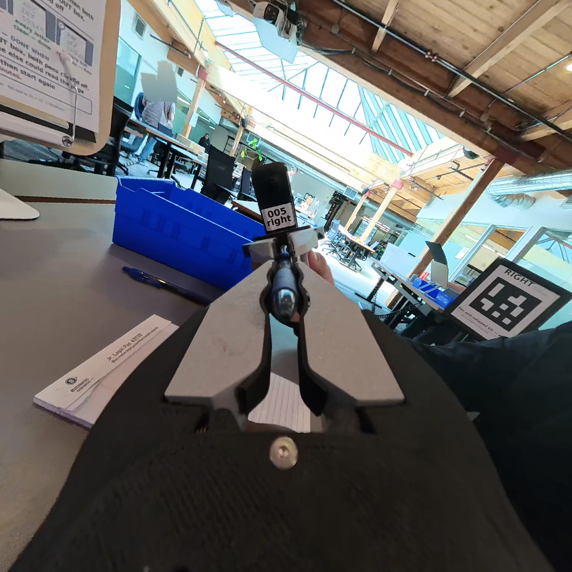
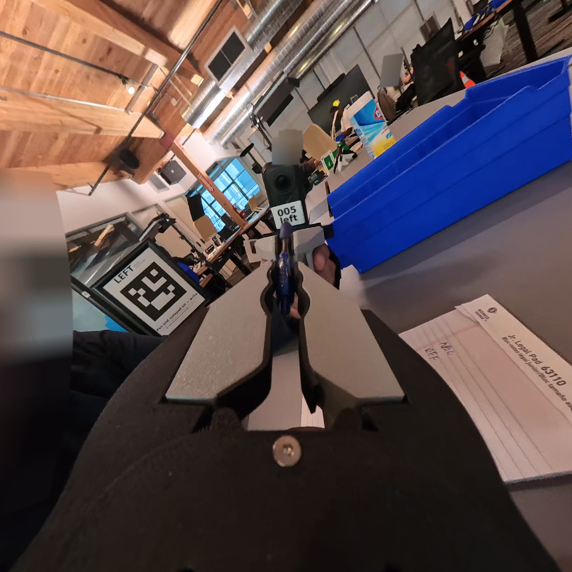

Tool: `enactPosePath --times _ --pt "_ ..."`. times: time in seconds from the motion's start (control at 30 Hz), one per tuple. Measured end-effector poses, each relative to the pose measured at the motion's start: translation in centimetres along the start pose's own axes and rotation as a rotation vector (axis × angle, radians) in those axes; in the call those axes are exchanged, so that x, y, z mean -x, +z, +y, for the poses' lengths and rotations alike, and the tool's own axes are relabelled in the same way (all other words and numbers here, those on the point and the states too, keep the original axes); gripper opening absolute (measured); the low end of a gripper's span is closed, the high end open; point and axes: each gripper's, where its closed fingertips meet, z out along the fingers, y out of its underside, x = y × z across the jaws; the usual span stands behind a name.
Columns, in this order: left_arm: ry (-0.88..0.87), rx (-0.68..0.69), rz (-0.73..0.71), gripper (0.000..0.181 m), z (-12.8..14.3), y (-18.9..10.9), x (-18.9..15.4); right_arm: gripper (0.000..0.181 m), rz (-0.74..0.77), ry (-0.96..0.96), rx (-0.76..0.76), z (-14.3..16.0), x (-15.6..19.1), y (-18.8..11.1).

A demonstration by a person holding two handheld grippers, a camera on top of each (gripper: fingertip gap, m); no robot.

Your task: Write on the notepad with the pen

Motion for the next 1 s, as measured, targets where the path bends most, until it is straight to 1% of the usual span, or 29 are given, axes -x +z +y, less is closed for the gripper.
enactPosePath --times 0.2,0.37,0.57,0.63,0.77,0.87,1.0 --pt "0.015 0.069 -0.005 0.008 1.3 0.6 0.0 0.006 0.029 -0.052 -0.056 -1.1 0.1 -0.6" --pt "-0.011 0.040 0.022 0.008 0.8 0.4 -0.3 0.007 -0.010 -0.054 -0.048 -0.8 0.7 -0.3" --pt "-0.021 0.046 0.037 0.008 1.1 0.8 -0.6 0.013 -0.008 -0.114 -0.040 -0.3 1.2 1.0" --pt "-0.026 0.050 0.046 0.008 1.3 1.1 -0.8 0.010 0.002 -0.145 -0.031 0.0 1.3 1.5" --pt "-0.035 0.046 0.073 0.008 1.4 1.4 -1.3 0.013 -0.017 -0.187 -0.050 0.1 2.0 2.4" --pt "-0.029 0.046 0.086 0.008 1.5 1.6 -1.6 0.013 -0.021 -0.215 -0.035 0.6 2.2 2.9" --pt "-0.024 0.047 0.090 0.008 1.6 1.7 -1.7 0.010 0.007 -0.262 -0.025 0.8 2.1 3.0"
